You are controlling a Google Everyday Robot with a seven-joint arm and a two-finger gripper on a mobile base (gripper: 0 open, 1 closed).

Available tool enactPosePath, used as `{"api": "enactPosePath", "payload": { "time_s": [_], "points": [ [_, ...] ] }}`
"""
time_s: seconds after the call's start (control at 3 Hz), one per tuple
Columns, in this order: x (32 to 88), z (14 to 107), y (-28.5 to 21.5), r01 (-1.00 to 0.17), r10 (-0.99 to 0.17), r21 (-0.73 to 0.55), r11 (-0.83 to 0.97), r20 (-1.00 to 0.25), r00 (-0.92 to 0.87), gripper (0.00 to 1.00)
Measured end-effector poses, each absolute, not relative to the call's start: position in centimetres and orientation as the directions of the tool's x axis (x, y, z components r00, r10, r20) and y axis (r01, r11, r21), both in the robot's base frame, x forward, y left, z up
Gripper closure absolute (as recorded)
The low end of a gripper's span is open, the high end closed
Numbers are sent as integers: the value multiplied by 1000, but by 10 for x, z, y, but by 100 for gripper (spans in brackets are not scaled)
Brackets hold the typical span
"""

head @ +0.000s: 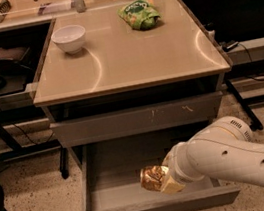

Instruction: Place orange can into middle drawer

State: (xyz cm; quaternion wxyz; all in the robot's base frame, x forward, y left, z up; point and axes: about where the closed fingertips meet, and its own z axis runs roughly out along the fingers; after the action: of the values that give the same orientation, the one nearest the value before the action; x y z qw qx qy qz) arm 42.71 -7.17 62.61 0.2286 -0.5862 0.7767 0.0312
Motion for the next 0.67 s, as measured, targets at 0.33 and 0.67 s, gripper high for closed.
{"api": "enactPosePath", "payload": {
  "time_s": [0.33,0.67],
  "points": [
    [438,608,-74,-927,-888,-190,323,-400,-227,100],
    [486,560,-87,-919,-852,-130,373,-439,-284,100]
  ]
}}
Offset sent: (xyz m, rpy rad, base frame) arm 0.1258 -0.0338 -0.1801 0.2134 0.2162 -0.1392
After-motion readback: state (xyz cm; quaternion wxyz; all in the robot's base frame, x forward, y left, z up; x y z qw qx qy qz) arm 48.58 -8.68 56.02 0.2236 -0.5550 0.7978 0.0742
